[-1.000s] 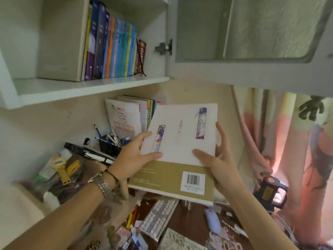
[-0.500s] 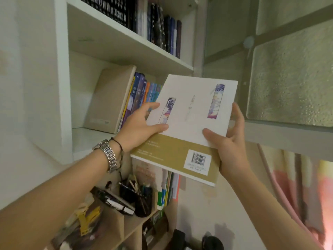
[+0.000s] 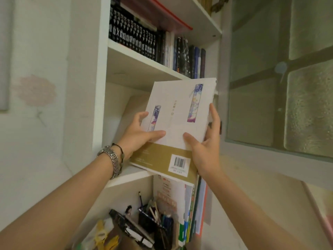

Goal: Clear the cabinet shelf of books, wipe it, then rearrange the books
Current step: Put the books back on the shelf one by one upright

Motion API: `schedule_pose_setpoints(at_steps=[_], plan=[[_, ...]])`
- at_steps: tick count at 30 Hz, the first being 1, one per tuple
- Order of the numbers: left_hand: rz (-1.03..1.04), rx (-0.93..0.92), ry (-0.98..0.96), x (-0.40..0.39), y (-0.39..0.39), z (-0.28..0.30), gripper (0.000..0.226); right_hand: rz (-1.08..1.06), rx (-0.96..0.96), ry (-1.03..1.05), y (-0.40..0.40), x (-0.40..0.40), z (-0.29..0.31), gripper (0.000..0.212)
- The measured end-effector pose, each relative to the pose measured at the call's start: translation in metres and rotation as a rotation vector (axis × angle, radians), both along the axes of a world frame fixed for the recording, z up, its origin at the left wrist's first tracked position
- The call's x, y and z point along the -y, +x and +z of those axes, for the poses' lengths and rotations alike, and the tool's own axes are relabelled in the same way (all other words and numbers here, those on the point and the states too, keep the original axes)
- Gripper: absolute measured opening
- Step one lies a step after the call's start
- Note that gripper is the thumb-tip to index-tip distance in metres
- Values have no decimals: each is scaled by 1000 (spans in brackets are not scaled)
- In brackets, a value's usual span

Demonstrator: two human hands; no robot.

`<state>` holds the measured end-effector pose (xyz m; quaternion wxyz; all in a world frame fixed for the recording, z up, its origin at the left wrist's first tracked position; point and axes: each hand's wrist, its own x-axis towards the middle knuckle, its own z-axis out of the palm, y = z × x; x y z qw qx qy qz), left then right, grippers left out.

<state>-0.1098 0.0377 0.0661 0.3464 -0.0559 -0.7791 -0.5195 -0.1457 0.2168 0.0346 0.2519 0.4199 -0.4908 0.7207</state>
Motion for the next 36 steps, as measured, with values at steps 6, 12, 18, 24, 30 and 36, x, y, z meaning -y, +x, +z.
schedule_pose_setpoints(at_steps=[6, 12, 18, 24, 30, 36], plan=[[80, -29, 119, 6, -7, 2, 93, -28, -46, 28, -15, 33, 7, 90], [277, 35, -18, 14, -18, -9, 87, -60, -71, 49, -24, 56, 12, 88], [245, 166, 16, 18, -22, -22, 71, -105, -19, 88, -40, 83, 11, 90], [148, 270, 24, 16, -25, -26, 65, -109, 31, 111, -52, 96, 10, 90], [168, 286, -20, 14, -25, -26, 66, 92, 63, 313, -61, 58, 8, 94], [201, 305, -49, 17, -29, -26, 78, 172, 138, 671, -59, 24, 0, 121]])
